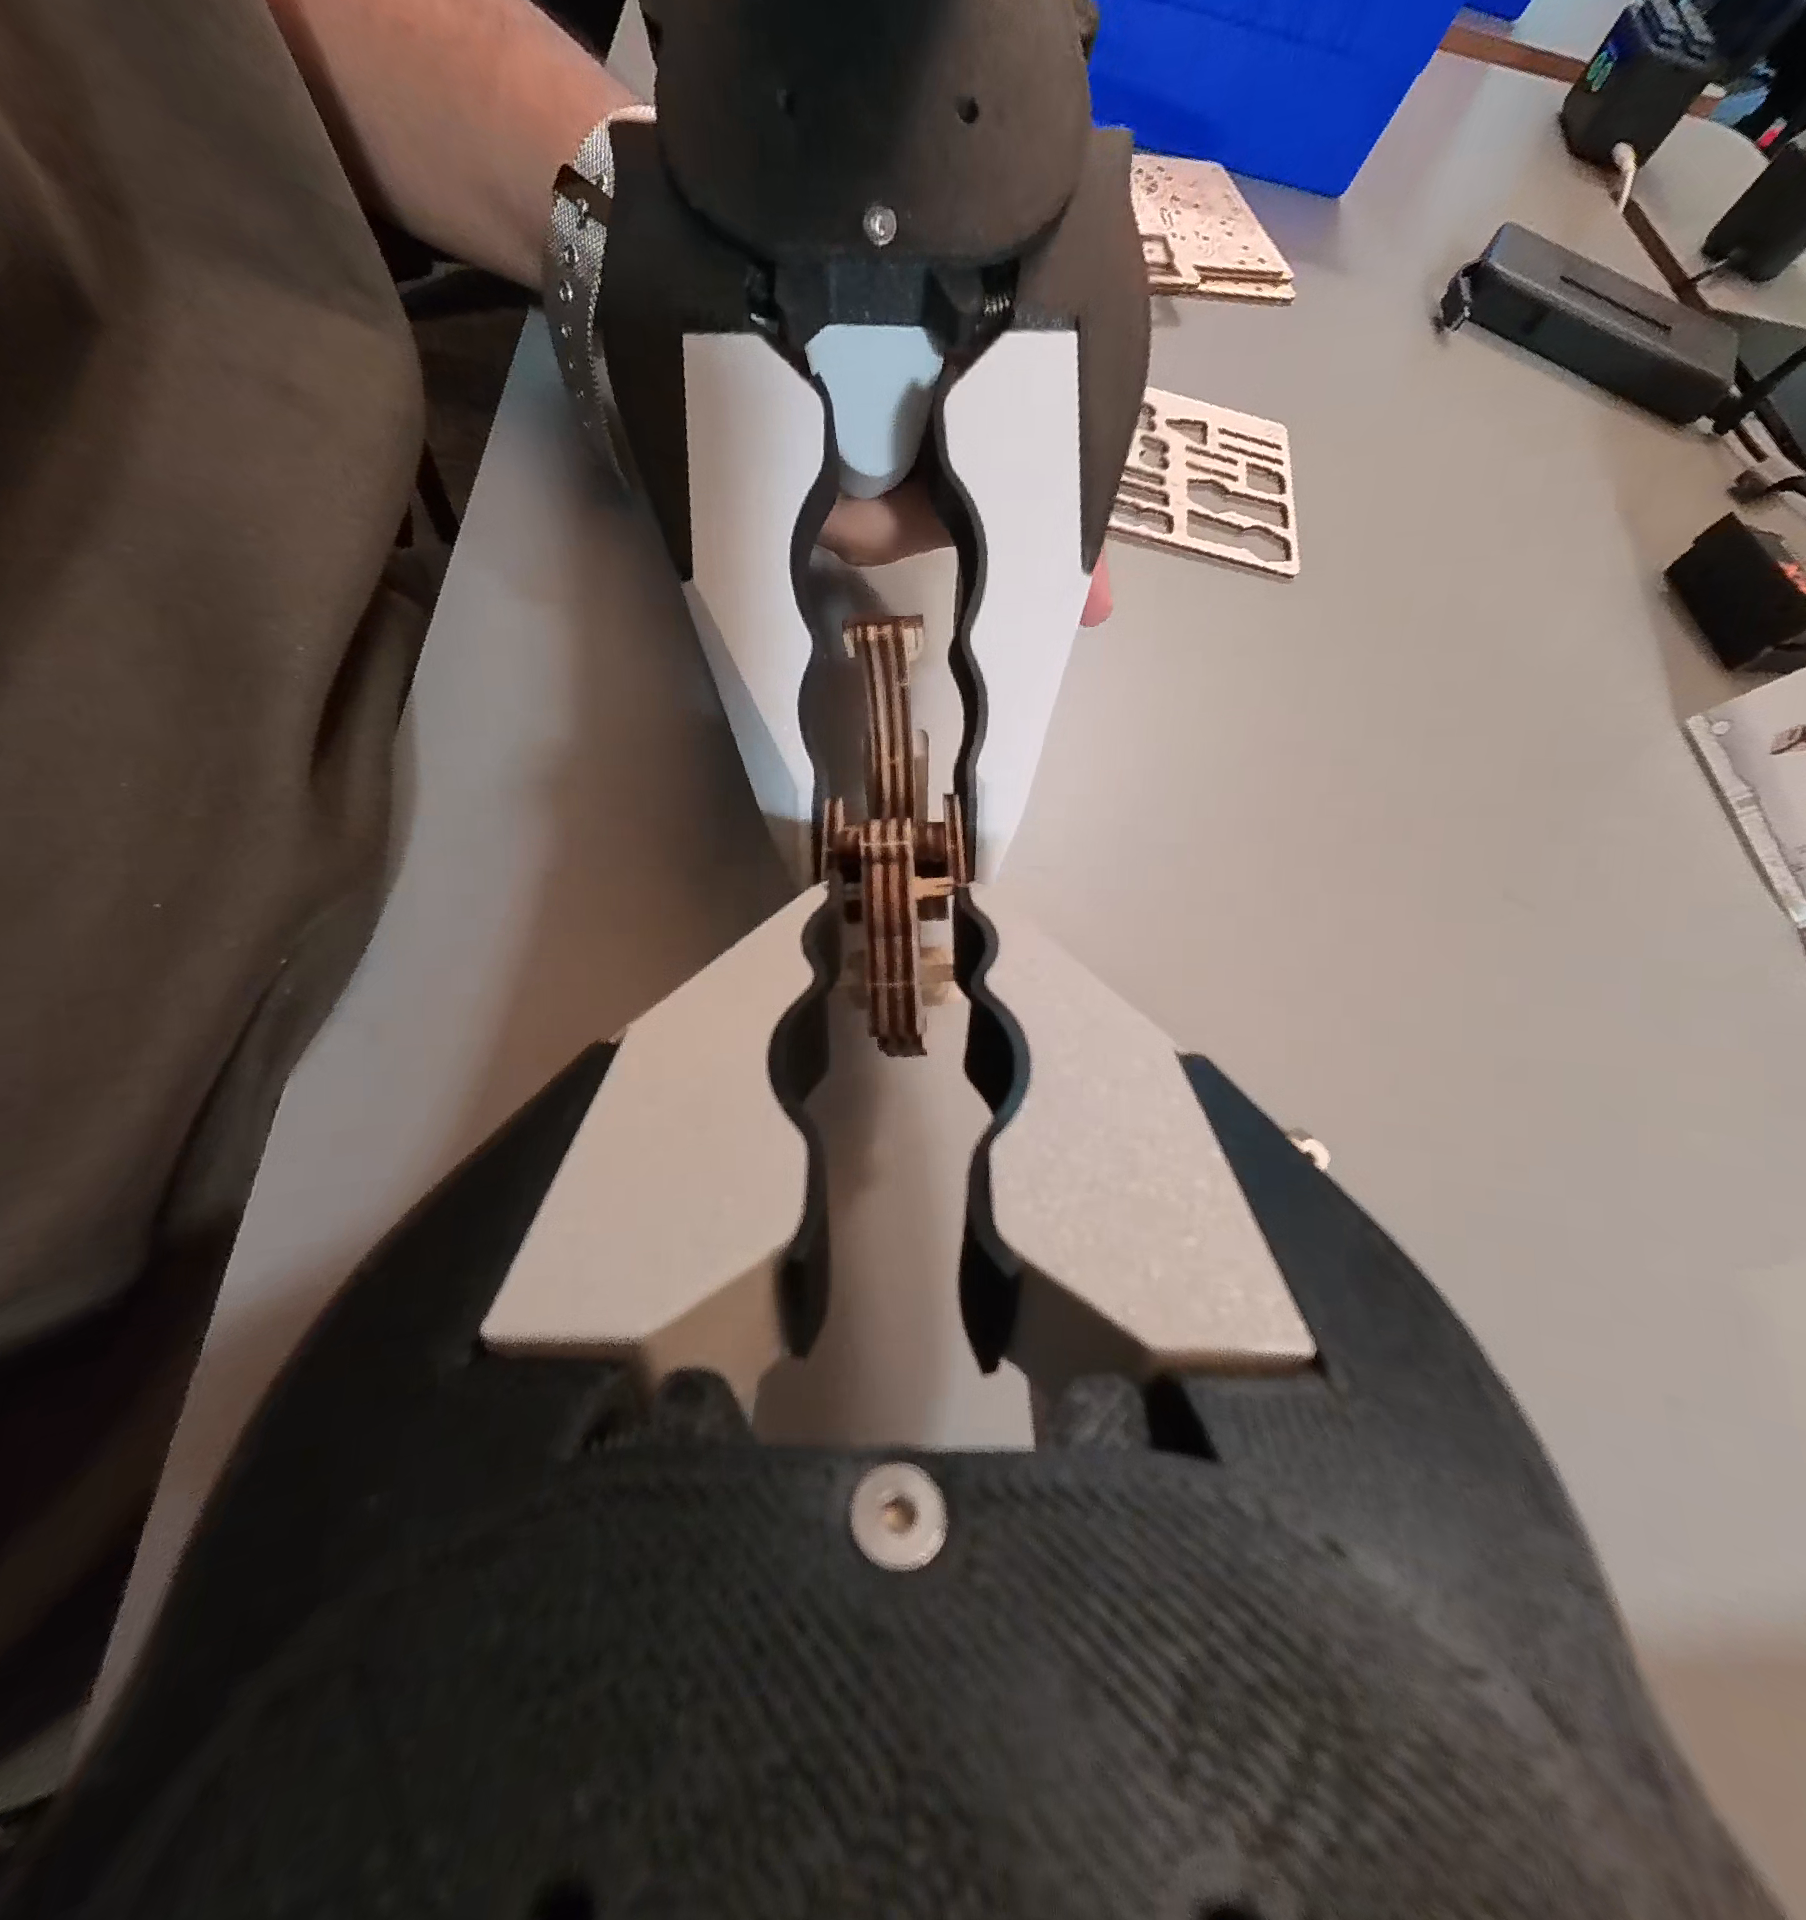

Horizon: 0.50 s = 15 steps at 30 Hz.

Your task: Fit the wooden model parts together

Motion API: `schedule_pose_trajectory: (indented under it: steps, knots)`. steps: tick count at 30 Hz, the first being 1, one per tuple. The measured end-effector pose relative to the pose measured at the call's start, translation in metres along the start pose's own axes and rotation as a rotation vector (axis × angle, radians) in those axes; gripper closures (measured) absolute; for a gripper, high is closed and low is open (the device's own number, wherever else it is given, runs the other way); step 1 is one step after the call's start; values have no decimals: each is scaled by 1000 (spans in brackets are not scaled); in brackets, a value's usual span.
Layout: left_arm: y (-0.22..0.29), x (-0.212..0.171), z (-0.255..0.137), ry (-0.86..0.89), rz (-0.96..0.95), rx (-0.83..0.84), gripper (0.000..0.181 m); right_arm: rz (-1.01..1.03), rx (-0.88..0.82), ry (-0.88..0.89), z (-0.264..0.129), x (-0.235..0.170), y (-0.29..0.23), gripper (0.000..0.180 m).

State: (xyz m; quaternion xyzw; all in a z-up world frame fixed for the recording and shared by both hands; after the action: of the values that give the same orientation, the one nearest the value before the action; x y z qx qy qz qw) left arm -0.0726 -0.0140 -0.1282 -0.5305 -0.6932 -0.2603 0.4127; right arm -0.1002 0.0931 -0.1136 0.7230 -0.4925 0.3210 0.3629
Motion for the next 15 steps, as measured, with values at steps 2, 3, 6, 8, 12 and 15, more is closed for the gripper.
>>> schedule_pose_trajectory:
  steps: [2,3,6,8,12,15]
  knots:
    - [0,-1,1,-7,3,1,155,-8,-3,-16,1,0,-1,161]
    - [0,-1,1,-10,2,1,155,-10,-4,-23,1,0,-1,161]
    - [0,-2,1,-16,0,0,155,-10,-6,-32,2,-1,-1,161]
    - [-1,-2,1,-14,-6,1,155,-12,-14,-26,2,0,-1,161]
    - [-1,-4,3,-38,-3,6,155,17,5,-38,5,-4,-2,157]
    - [1,-7,6,-72,15,-6,155,46,50,-64,7,-7,-4,156]
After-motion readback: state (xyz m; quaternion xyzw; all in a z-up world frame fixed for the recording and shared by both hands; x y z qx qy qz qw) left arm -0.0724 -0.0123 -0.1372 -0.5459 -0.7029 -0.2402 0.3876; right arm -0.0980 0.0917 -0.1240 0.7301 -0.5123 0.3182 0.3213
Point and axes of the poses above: each gripper's, where its closed fingertips meet, z out along the fingers, x out of its top, y = z × x across the jaws, the point moved 7 cm from there along -z, back along the fingers, and after that the axes turned 3 degrees about -z, right-handed, at the moved point
